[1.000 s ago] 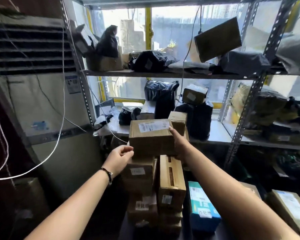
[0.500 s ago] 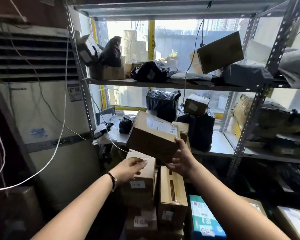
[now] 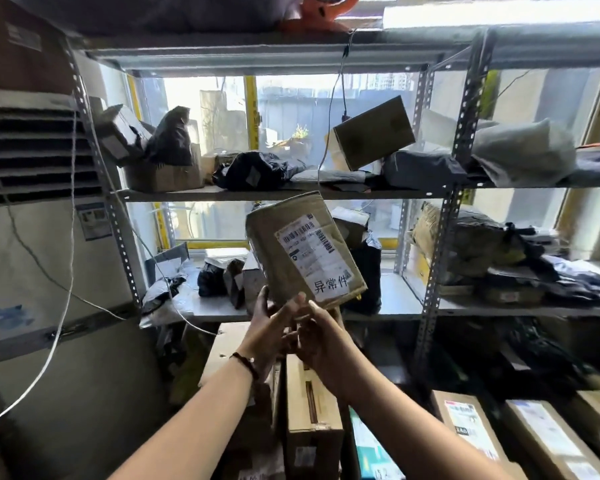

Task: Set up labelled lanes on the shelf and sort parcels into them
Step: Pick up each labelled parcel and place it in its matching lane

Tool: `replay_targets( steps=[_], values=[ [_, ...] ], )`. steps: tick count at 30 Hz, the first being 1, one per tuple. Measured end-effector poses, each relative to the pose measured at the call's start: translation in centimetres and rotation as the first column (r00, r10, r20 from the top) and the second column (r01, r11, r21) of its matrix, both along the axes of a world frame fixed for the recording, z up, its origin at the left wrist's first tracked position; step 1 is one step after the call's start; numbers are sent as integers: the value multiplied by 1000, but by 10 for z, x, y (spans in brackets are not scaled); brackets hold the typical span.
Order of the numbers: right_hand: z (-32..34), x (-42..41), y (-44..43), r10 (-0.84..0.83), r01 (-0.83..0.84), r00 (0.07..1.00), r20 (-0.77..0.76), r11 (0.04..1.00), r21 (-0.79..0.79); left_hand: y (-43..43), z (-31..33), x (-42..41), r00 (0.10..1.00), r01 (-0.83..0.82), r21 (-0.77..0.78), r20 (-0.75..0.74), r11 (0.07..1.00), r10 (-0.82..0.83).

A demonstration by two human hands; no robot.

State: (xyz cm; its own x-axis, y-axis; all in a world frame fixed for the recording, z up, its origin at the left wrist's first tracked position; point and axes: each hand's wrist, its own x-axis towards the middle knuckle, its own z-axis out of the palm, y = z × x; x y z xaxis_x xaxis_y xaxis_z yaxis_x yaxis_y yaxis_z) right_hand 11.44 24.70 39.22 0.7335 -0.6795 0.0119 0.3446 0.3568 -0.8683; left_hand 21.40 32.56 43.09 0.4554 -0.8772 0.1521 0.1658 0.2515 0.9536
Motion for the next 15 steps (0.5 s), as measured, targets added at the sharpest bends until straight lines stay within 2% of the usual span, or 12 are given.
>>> replay_targets(
  steps=[3,5,7,9,15],
  values=[
    [12,-37,-17,-181,179,982,45,983,39,-7,2,-6,997,68,-41,36,997,-67],
    [19,-63,-26,-267,267,964,5,963,-38,-9,3,-13,991,130,-27,45,991,-128],
    [20,-87,-28,-255,253,967,-3,962,-99,-13,-1,-19,982,186,-26,34,982,-185],
    [16,-110,-25,-250,250,968,13,964,-85,-19,-9,-28,974,226,-2,23,974,-226],
    [-5,-186,1,-394,389,908,-145,919,-63,-39,-44,-82,910,410,94,22,907,-413]
  ],
)
